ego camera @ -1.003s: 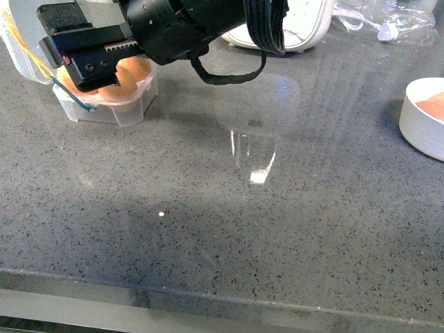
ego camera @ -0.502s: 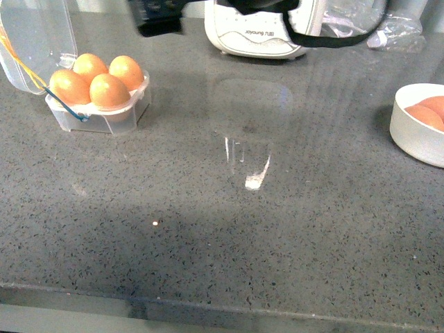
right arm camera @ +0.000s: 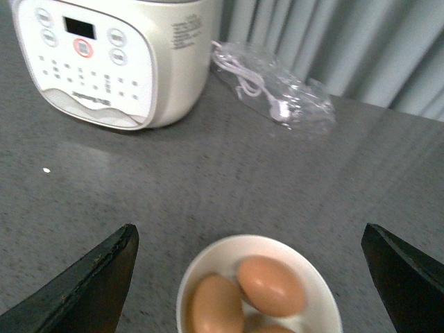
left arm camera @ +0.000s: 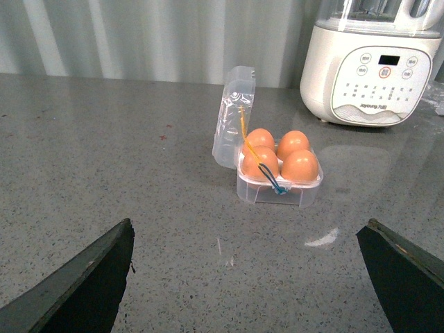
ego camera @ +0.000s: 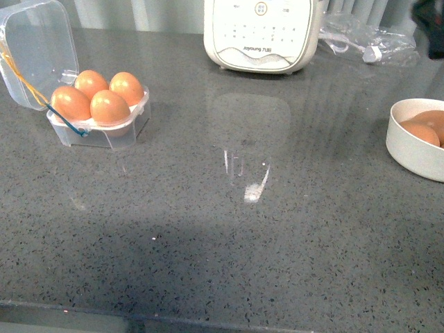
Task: Put egg into box
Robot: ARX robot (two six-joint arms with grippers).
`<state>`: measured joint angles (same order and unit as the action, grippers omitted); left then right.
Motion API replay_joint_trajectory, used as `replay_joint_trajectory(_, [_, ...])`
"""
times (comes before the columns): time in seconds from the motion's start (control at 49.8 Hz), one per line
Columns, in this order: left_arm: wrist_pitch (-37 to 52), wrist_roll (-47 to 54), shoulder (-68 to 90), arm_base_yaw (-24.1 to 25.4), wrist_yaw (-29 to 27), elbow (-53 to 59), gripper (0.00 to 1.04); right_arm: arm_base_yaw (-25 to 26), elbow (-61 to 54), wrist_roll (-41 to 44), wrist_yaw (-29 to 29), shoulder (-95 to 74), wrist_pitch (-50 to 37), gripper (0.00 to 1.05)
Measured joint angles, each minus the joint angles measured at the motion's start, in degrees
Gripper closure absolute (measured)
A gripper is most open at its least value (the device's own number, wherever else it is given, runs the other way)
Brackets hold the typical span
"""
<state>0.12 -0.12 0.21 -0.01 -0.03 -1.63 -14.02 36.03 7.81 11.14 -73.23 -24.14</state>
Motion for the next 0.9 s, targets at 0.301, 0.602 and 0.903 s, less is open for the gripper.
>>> replay_joint_trajectory(0.301, [0.00,0.00,0.00,0.00,0.02,0.00,0.07,4.72,-12.90,1.57,6.32,15.32,0.74,0.07])
replay_joint_trajectory(0.602, [0.00,0.00,0.00,0.00,0.00,0.00,0.07,9.31,-23.74,-6.19,-6.75,25.86,-10.82,0.50])
replay_joint_trajectory(0.903, [0.00,0.00,0.00,0.00,0.00,0.00,0.07,13.88,-30.51,-7.19,-11.04,35.78,-7.15,1.02])
